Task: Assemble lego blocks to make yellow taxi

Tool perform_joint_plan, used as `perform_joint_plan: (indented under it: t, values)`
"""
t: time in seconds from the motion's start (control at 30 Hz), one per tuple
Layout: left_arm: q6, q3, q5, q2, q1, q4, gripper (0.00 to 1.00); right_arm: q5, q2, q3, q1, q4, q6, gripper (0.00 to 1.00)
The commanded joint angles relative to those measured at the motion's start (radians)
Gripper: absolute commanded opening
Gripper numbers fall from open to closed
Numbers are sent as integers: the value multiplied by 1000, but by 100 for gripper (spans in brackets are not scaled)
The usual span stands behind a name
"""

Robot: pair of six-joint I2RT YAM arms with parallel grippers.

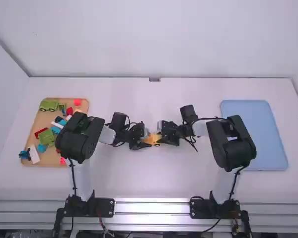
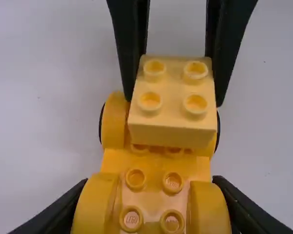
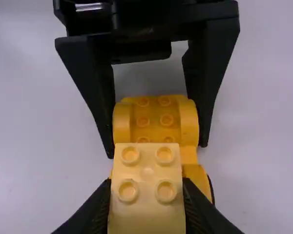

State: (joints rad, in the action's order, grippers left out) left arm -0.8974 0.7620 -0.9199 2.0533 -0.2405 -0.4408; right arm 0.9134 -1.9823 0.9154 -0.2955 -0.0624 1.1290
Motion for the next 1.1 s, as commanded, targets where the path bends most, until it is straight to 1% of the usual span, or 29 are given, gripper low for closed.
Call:
perform_joint_plan:
  t: [0.0,0.23,0.43,0.97,1.07]
  values:
    - [-9,-2,47,24,-6,10,41,-6,-21,21,-6,3,-3,16]
    - [-9,-3,47,24,-11,14,41,-26,-21,21,-7,32,-7,15]
    - [-9,-3,46,24,-6,14,41,-34,-21,21,-20,28,-6,15]
    - [-9,-4,46,24,-11,14,42,-51,-21,21,-18,20,-7,16]
    - [-8,-3,46,24,-7,14,42,-51,-21,21,-21,21,-6,21]
